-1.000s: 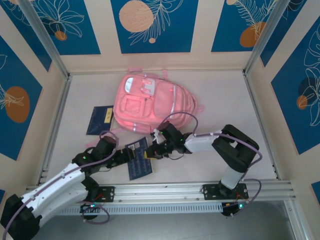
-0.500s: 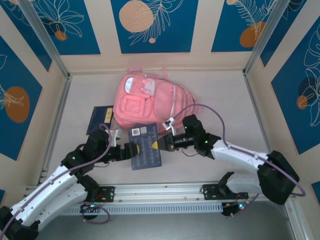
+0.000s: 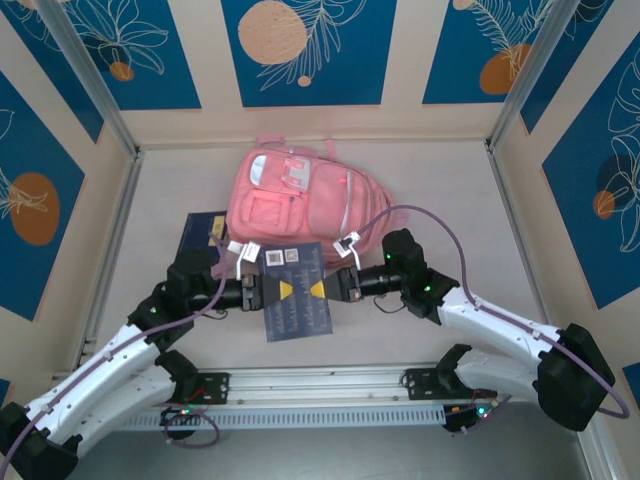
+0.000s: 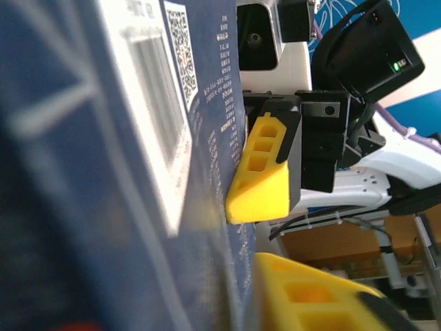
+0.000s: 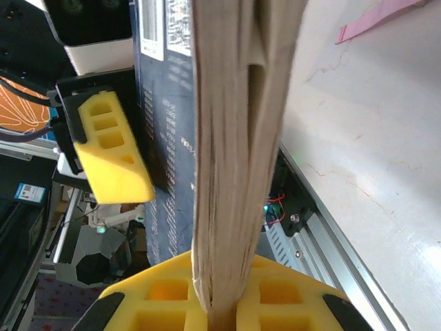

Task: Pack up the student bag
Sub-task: Rotate the book.

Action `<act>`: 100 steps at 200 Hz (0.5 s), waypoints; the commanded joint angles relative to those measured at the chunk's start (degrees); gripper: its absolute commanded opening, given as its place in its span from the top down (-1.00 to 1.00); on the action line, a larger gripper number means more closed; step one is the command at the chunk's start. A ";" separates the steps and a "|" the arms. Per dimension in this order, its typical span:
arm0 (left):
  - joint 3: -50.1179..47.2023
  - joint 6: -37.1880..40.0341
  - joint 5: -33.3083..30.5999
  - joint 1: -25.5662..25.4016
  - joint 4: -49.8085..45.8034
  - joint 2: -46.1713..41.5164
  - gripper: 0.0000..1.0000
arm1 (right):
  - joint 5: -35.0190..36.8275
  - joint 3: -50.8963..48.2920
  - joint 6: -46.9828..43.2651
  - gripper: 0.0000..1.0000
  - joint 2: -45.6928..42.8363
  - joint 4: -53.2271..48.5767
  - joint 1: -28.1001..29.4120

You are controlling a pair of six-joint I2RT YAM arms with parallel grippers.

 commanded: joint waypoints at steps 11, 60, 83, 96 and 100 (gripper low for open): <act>1.10 0.70 3.63 -0.57 6.15 -0.42 1.00 | 1.05 0.39 0.52 0.90 -1.04 1.09 -0.23; 1.46 -1.69 -5.41 -0.57 8.68 -4.80 1.00 | 13.44 -5.77 7.11 -0.28 -8.04 9.37 0.86; -0.58 -6.92 -11.30 -0.56 14.33 -6.69 1.00 | 19.74 -7.53 11.34 -0.68 -11.78 15.84 3.37; -0.81 -8.70 -15.04 -0.68 15.39 -7.39 1.00 | 22.05 -6.09 11.82 -0.80 -12.59 15.61 5.16; -0.94 -9.22 -15.86 -0.70 16.10 -7.53 1.00 | 22.88 -5.64 11.98 -0.83 -12.59 15.54 5.70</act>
